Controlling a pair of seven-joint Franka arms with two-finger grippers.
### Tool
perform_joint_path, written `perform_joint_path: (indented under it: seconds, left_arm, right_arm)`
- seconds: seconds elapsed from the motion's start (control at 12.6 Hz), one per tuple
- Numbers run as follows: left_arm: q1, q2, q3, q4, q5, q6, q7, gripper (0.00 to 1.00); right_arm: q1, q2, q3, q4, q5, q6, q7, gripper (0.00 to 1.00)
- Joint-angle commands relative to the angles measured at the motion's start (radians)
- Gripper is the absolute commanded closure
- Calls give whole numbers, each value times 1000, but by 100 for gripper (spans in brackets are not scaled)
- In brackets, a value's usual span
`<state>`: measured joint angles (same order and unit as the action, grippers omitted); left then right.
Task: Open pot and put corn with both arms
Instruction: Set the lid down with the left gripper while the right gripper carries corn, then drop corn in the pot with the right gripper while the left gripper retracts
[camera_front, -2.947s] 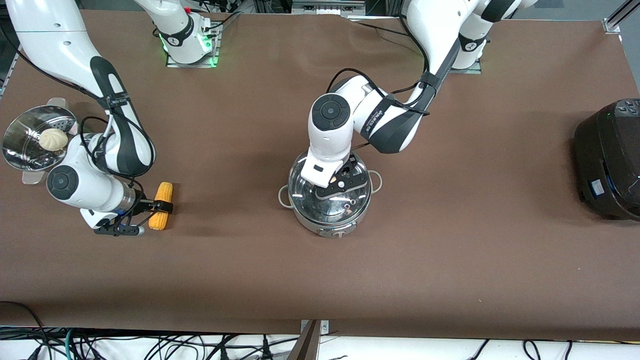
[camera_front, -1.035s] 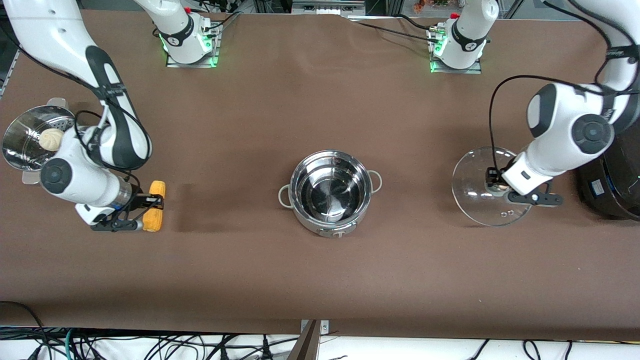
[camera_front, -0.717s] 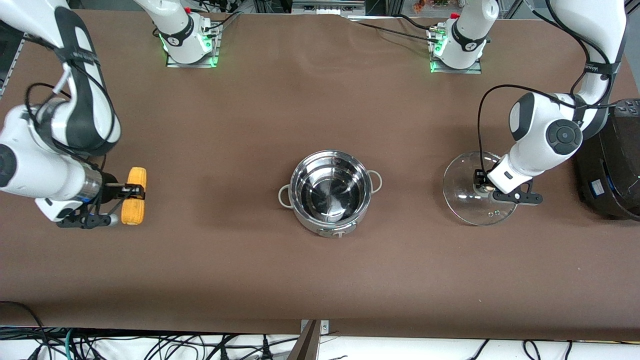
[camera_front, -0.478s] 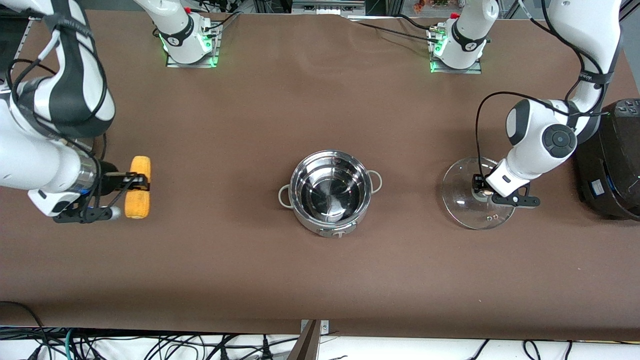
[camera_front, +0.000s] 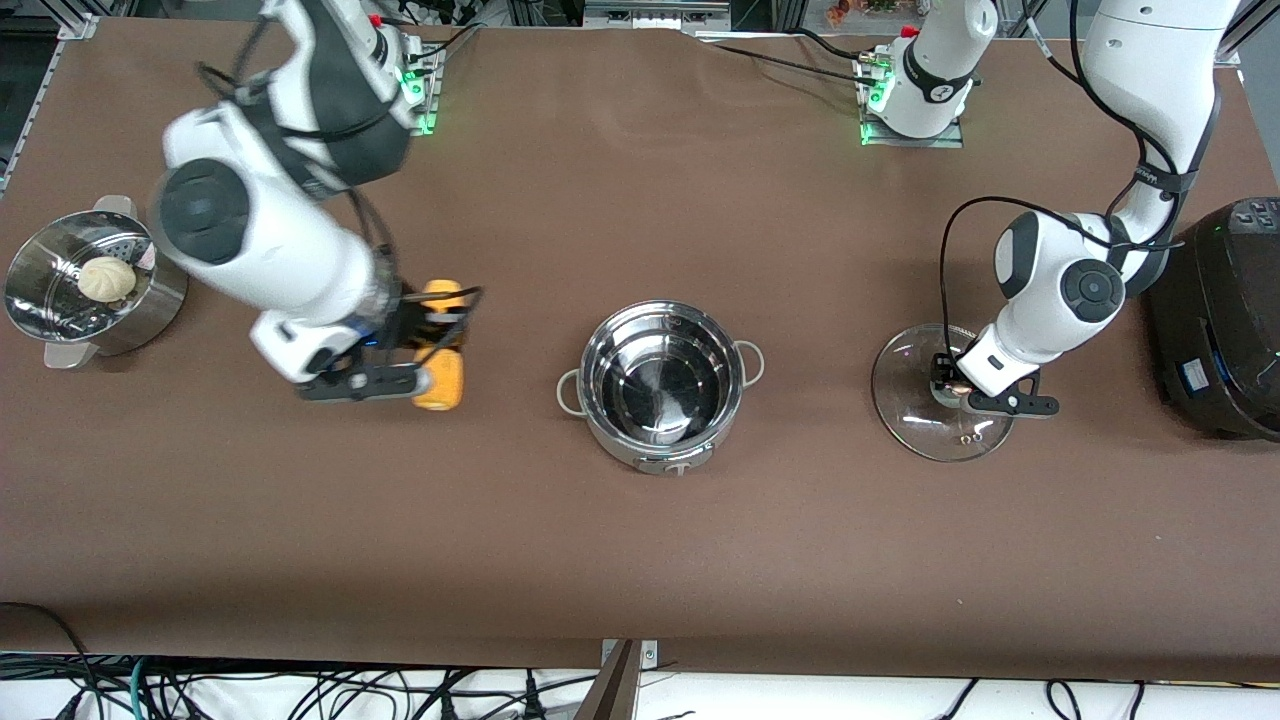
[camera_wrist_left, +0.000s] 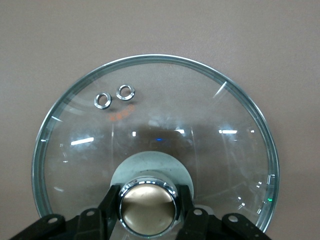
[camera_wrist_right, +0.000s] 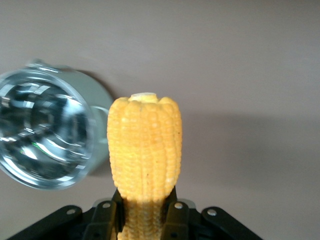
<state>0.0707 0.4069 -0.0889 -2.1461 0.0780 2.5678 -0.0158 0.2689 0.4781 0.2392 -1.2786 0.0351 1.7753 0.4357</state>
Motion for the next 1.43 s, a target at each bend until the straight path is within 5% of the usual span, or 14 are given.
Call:
perform_joint_path:
  seconds: [0.0,0.4,0.8,1.19,1.35]
  left_arm:
    - [15,-22,-11,3,-12,-4,7,0]
    - [29,-198,-12,78,-9,-257,5,0]
    - [31,-252,-15,513,-11,-858,13,0]
    - [29,-289,-17,588,-38,-948,8,0]
    - [31,-298,-17,589,-44,-949,-1,0]
  right_arm:
    - [79,91,-6,86,6,80,102,96]
    - [200,221,-5,142,6,220,145,96]
    - [256,338,-6,142,3,389,227,96]
    - [272,405,-8,142,-1,446,228,94]
    - [274,422,-8,142,-1,464,230,59]
